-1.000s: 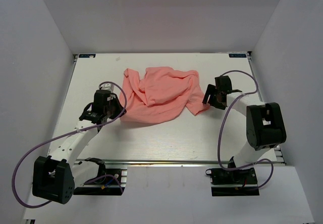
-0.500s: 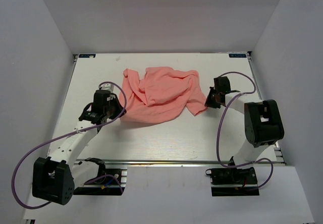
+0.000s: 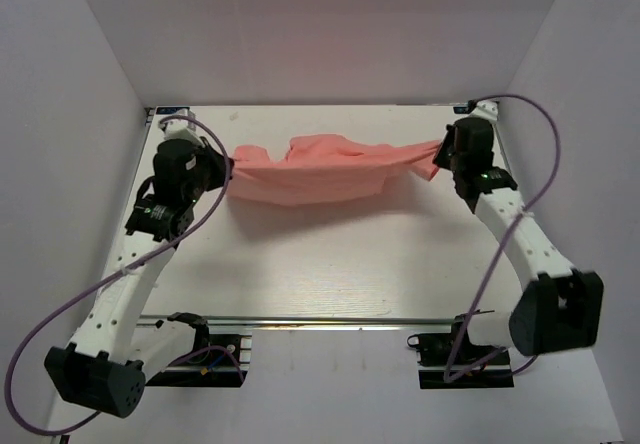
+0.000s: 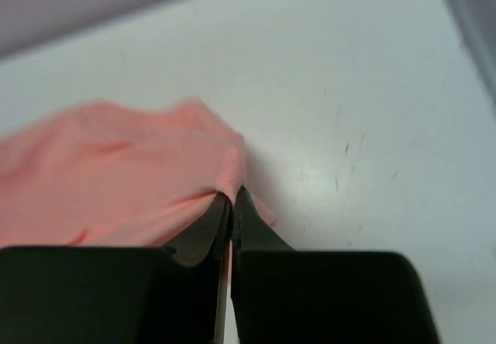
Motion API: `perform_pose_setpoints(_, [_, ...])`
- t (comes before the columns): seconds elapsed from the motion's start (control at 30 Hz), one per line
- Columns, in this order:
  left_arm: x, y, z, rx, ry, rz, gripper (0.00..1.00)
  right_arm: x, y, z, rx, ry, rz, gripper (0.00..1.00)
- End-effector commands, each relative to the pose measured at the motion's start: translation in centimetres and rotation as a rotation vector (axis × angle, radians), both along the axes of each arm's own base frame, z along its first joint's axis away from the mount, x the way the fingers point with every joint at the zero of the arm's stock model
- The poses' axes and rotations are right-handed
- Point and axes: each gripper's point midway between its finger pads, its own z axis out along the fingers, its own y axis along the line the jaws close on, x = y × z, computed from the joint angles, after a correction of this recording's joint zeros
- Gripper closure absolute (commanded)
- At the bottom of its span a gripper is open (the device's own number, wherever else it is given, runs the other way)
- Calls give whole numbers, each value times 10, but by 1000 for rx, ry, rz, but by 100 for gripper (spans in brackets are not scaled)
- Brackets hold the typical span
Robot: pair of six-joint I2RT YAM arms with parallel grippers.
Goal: Fold and stack the t-shirts
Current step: Flatten out the tshirt
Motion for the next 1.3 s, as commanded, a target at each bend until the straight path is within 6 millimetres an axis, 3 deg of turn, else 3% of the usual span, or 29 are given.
perform_pose_setpoints(0.0, [-5, 28, 83, 14, -202, 121, 100, -10, -37, 133, -84, -349, -126, 100])
perform_pose_setpoints(0.03, [-7, 31, 94, 22, -223, 134, 100, -13, -39, 145, -108, -379, -123, 100])
perform_pose_setpoints(0.07, [-10, 35, 120, 21, -274, 148, 100, -17, -41, 164, -132, -422, -120, 100])
perform_pose_setpoints(0.13, [-8, 42, 135, 55, -293, 175, 100, -33, -51, 214, -152, -533, -147, 100])
perform_pose_setpoints(0.17, [-13, 46, 157, 54, -337, 185, 100, -39, -53, 228, -181, -559, -141, 100])
perform_pose_setpoints(0.2, [-11, 46, 162, 73, -342, 180, 100, -46, -57, 242, -209, -586, -145, 100])
perform_pose_setpoints(0.23, [-14, 47, 170, 80, -356, 179, 100, -57, -60, 268, -209, -641, -160, 100])
perform_pose_setpoints(0.3, [-19, 47, 189, 77, -399, 171, 100, -69, -66, 289, -243, -683, -171, 100])
perform_pose_setpoints(0.33, [-21, 49, 197, 93, -422, 168, 100, -82, -69, 315, -257, -740, -175, 100])
perform_pose_setpoints(0.4, [-27, 46, 218, 86, -475, 144, 100, -98, -69, 342, -283, -803, -159, 100])
perform_pose_setpoints(0.47, [-38, 47, 240, 98, -532, 132, 100, -121, -64, 375, -286, -893, -116, 100])
perform_pose_setpoints(0.53, [-50, 49, 258, 103, -581, 123, 100, -138, -64, 392, -307, -940, -100, 100])
perform_pose_setpoints(0.57, [-55, 51, 269, 118, -609, 124, 100, -156, -61, 414, -307, -1002, -72, 100])
perform_pose_setpoints(0.63, [-78, 55, 292, 118, -679, 118, 100, -168, -60, 427, -336, -1038, -51, 100])
perform_pose_setpoints(0.67, [-85, 55, 298, 133, -703, 107, 100, -191, -58, 445, -339, -1102, -30, 100])
perform_pose_setpoints(0.73, [-106, 58, 318, 123, -770, 104, 100, -207, -56, 455, -367, -1143, -7, 100])
perform_pose_setpoints(0.87, [-130, 62, 332, 148, -823, 91, 100, -248, -60, 479, -368, -1226, -3, 100])
perform_pose_setpoints(0.93, [-149, 65, 344, 137, -866, 88, 100, -282, -61, 487, -375, -1287, 12, 100])
perform_pose_setpoints(0.97, [-150, 63, 344, 146, -869, 78, 100, -282, -61, 487, -375, -1287, 14, 100])
perform_pose_setpoints(1.13, [-183, 68, 362, 132, -932, 69, 100, -326, -49, 497, -370, -1368, 109, 100])
perform_pose_setpoints(1.27, [-206, 68, 371, 123, -980, 47, 100, -347, -48, 503, -361, -1414, 126, 100])
